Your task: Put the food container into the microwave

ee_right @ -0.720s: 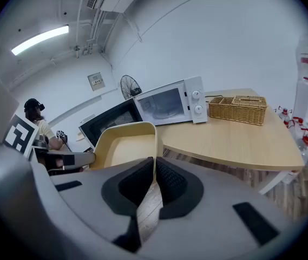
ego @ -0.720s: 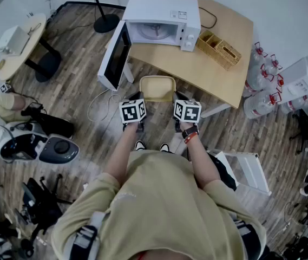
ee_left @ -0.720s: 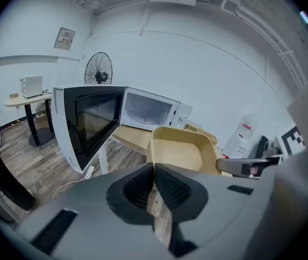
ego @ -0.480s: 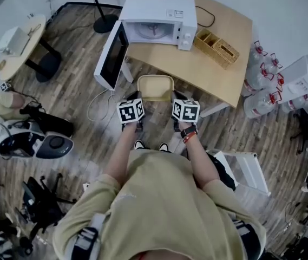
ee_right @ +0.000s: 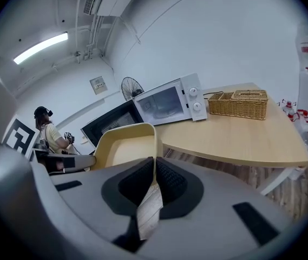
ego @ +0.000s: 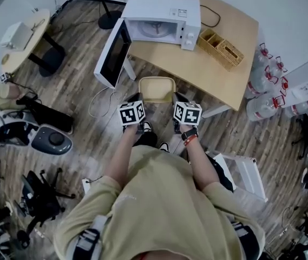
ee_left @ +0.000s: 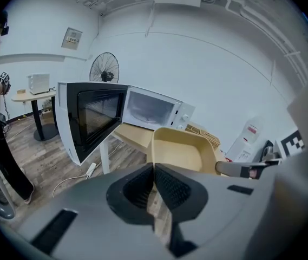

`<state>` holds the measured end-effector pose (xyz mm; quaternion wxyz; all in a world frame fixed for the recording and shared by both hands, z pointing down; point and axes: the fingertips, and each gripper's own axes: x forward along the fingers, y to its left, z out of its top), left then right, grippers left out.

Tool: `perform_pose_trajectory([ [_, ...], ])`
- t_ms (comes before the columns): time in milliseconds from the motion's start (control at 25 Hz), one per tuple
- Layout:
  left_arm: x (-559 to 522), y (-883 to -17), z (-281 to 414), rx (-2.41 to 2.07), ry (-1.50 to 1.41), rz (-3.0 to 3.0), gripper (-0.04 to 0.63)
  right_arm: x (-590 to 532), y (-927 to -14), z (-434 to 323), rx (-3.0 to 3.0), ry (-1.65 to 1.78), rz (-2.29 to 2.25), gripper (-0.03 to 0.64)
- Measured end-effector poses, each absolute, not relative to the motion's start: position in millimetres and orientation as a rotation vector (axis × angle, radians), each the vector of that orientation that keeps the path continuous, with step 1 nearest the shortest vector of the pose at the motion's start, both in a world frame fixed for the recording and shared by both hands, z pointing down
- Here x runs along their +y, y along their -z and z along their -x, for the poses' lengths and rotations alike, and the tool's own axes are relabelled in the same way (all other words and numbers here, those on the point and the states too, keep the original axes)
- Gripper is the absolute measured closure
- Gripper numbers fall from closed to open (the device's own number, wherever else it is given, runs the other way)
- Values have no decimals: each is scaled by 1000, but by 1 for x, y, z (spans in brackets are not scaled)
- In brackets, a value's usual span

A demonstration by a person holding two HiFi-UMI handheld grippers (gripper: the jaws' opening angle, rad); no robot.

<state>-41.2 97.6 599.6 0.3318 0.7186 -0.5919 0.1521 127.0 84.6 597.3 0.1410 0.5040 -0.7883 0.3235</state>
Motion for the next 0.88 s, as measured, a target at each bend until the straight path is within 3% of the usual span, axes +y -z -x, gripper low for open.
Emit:
perform_pose_trajectory([
  [880, -95, -617, 84, -1486, -386, -1891, 566, -95, -612, -85, -2192, -918, -1525, 578],
])
